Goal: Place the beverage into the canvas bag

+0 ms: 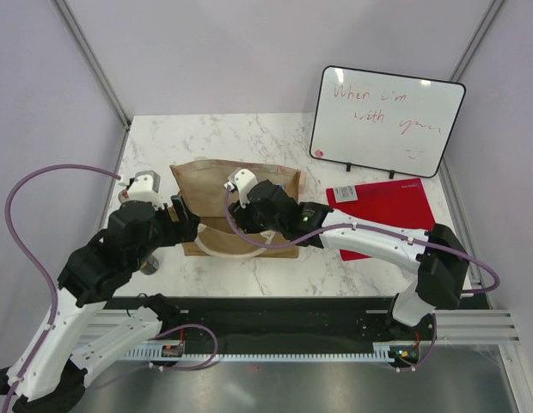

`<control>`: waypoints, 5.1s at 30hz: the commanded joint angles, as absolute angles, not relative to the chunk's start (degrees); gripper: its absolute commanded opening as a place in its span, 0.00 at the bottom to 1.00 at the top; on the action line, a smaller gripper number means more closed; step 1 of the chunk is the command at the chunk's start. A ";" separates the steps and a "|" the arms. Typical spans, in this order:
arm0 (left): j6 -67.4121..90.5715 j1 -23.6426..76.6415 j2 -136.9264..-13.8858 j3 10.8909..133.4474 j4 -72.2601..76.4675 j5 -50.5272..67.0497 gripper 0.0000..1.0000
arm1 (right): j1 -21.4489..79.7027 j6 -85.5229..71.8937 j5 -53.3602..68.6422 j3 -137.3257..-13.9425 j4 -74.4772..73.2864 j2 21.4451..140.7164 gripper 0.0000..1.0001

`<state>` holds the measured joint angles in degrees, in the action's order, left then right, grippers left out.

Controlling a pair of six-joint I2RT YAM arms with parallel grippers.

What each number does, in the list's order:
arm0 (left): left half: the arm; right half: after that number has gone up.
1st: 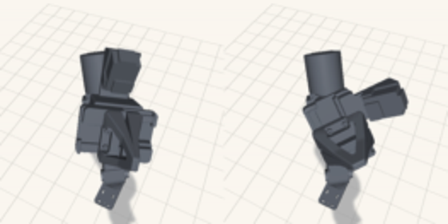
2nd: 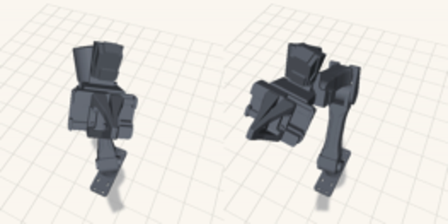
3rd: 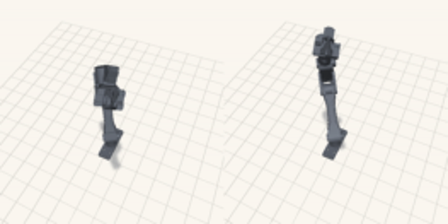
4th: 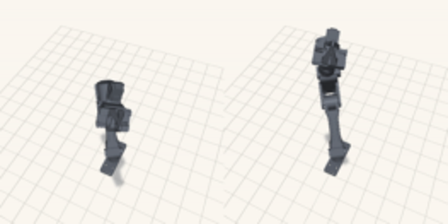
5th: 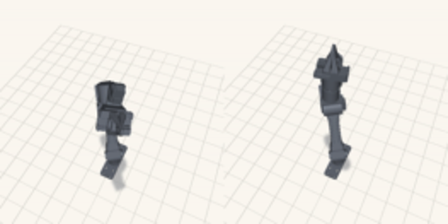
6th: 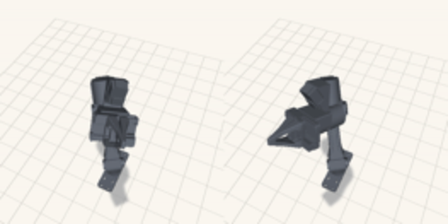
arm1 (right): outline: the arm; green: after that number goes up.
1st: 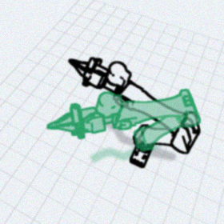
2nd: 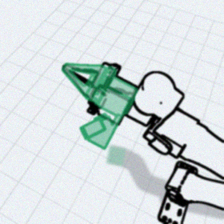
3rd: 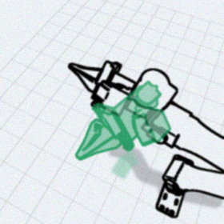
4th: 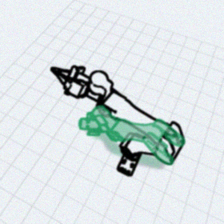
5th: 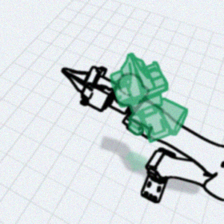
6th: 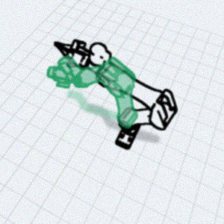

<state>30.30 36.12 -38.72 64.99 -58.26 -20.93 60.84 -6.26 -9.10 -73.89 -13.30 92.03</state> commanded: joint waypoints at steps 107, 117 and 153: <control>13.45 37.71 -22.68 59.77 -48.25 -3.34 0.95 | 11.86 -60.48 -57.47 -58.88 -72.51 53.70 0.00; 14.50 37.62 -22.15 60.38 -49.31 -3.51 0.95 | 12.13 -38.46 -52.93 -63.37 -62.33 47.39 0.00; 21.53 37.71 -28.03 66.71 -53.53 -9.84 0.93 | 32.52 -12.92 -9.85 -59.95 -25.24 66.80 0.09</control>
